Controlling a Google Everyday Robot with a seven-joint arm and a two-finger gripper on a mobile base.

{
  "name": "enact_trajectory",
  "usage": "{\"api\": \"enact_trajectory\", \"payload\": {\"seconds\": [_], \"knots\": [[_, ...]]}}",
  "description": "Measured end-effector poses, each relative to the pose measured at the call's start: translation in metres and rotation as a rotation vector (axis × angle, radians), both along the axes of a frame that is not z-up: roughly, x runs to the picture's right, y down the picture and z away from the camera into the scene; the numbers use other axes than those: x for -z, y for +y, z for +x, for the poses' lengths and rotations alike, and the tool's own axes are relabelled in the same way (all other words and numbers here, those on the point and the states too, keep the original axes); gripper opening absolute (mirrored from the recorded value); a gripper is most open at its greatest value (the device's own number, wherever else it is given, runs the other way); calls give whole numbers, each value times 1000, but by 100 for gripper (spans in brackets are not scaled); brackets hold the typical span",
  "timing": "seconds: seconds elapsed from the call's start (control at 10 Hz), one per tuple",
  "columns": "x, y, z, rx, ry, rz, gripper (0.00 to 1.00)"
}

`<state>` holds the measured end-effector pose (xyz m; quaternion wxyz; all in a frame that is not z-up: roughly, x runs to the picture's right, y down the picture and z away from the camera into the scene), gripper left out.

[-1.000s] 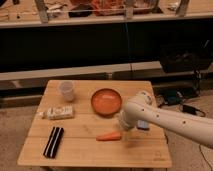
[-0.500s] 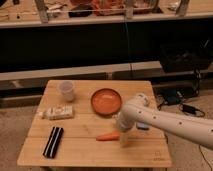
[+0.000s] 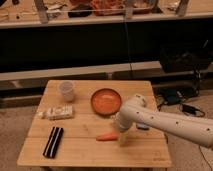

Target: Place the pepper in the ceramic bowl

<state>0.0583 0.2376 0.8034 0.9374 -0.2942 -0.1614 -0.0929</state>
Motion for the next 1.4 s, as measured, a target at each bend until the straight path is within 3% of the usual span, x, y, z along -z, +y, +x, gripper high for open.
{"api": "enact_trajectory", "payload": {"seconds": [1.4], "knots": [[-11, 1, -15, 34, -24, 5, 80]]}}
